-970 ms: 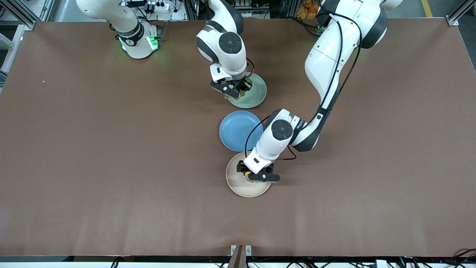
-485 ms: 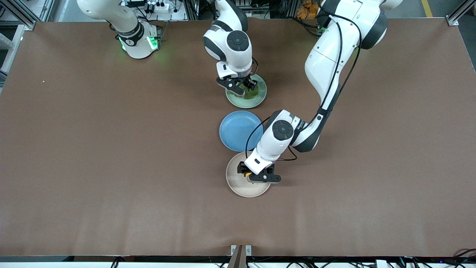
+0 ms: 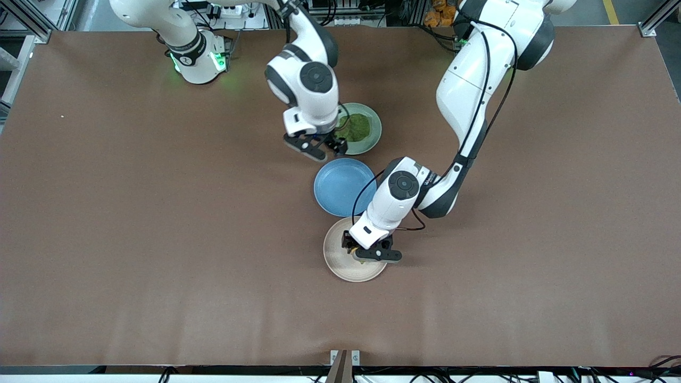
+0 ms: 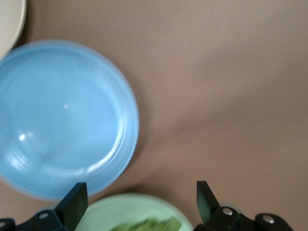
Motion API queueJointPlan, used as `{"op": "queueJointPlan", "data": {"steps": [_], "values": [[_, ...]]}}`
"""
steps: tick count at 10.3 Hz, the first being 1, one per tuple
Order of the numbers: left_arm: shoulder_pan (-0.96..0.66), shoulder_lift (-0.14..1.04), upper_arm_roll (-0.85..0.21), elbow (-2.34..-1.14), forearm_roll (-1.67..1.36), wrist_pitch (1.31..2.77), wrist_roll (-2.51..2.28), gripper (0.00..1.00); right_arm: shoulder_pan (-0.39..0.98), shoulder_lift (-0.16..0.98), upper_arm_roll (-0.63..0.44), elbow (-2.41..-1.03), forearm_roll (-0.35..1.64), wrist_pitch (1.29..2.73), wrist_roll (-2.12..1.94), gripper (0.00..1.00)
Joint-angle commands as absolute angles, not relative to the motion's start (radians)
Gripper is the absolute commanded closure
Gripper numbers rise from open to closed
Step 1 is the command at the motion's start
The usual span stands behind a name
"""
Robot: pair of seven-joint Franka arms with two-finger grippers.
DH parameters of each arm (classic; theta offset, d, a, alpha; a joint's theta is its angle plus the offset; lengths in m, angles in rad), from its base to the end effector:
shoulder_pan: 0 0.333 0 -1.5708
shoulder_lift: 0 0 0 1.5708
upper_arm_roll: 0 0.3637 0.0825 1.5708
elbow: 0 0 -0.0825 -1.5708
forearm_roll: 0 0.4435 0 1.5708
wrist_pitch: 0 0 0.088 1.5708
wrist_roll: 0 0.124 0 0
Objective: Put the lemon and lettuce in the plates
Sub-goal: 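Open the right gripper over the green plate while the left gripper releases the lemon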
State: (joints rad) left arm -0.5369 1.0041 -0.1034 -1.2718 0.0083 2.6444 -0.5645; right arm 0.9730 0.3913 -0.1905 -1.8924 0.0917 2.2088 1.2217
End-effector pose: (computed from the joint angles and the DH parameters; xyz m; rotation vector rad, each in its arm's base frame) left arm 0.7124 -0.4988 0.1529 2.8460 -0.0260 0.3836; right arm 0.4772 0.4891 0.2842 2.9946 -0.7403 -0.0539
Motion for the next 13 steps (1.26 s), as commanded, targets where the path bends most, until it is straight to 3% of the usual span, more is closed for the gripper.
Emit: {"op": "queueJointPlan", "data": {"steps": [1,3,10,13], "values": [[-0.54,0.999,-0.094,-1.262,0.029,2.646,-0.572,0.0,0.896,0.37,-0.23,-1.904,0.075,2.186,1.047,0.0],[-0.537,0.988,-0.089,-1.262,0.037,2.622,-0.569,0.0,0.766,0.371,-0.238,-1.904,0.074,2.186,0.869,0.0],[-0.482,0.841,-0.074,-1.258,0.032,2.297,-0.539,0.0,0.28,0.373,-0.236,-1.901,0.074,2.189,0.274,0.0],[-0.427,0.804,-0.083,-1.258,0.026,2.191,-0.464,0.0,0.203,0.371,-0.238,-1.901,0.074,2.189,0.157,0.0]]}}
